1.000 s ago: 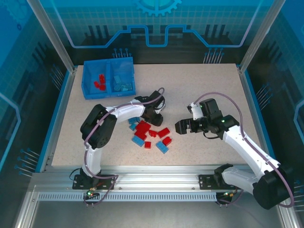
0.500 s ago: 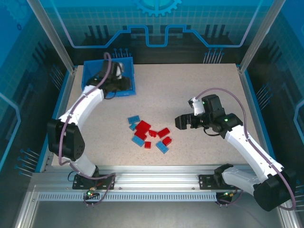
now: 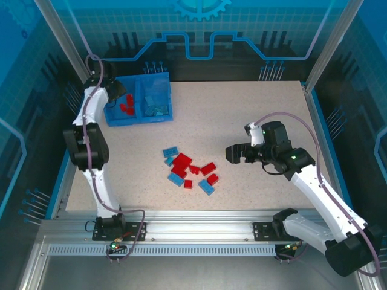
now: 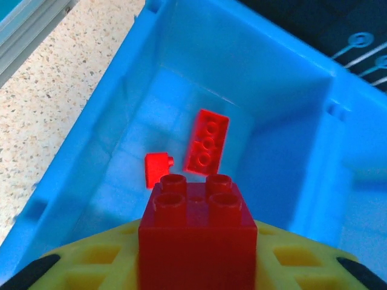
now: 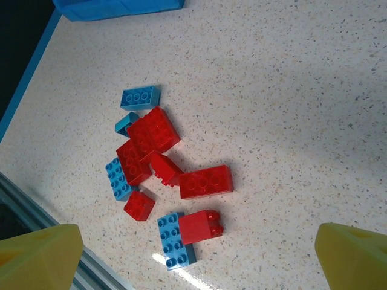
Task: Sort the legos into containers by color
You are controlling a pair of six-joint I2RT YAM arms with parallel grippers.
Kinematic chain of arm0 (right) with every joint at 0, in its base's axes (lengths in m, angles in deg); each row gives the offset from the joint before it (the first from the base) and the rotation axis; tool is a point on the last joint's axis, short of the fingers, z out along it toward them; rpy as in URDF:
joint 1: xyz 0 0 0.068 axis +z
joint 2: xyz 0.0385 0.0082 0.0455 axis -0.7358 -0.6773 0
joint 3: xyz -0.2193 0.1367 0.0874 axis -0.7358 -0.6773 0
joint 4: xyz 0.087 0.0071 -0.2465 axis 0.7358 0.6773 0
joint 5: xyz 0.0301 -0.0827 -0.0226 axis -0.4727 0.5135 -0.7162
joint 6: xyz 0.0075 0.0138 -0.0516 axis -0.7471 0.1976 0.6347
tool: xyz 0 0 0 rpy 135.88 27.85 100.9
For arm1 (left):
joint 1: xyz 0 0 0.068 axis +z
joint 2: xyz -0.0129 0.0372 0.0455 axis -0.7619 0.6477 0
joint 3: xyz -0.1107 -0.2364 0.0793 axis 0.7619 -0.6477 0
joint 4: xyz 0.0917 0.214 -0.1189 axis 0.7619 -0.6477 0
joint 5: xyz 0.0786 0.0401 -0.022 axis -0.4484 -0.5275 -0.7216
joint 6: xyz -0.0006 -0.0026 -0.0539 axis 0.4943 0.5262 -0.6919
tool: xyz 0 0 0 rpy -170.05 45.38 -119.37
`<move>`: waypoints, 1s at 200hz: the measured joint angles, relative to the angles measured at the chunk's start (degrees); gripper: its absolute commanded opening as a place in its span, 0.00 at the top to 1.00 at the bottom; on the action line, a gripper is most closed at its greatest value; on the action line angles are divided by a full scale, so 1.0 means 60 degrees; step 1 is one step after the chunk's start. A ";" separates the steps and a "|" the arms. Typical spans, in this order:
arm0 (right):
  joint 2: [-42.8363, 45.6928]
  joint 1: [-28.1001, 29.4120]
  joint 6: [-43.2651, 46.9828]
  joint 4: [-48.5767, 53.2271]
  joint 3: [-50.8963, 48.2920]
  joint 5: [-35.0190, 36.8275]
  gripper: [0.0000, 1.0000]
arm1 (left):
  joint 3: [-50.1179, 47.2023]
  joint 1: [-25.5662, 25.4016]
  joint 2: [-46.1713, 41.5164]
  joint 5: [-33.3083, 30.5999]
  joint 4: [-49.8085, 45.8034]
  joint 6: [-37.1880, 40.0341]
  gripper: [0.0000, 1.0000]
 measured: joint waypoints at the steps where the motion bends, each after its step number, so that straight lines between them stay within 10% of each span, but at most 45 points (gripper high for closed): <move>1: 0.0004 0.0000 0.0000 0.0004 0.0000 0.0004 0.00 | 0.0117 0.0000 0.0098 -0.0022 -0.0055 -0.0015 0.56; 98: 0.0452 0.0000 -0.0419 0.0040 0.0000 0.0182 0.00 | 0.2135 -0.0091 0.1778 -0.1483 -0.0984 0.0007 0.44; 150: -0.0237 0.0000 -0.0634 -0.0426 -0.0004 0.0197 0.00 | -0.2630 -0.0663 -0.2539 -0.0433 -0.0018 -0.0867 0.44; 200: -0.1009 0.0000 -0.0703 -0.0798 0.0000 0.0018 0.00 | -0.5417 -0.3293 -0.6706 -0.0364 0.0692 -0.1257 0.44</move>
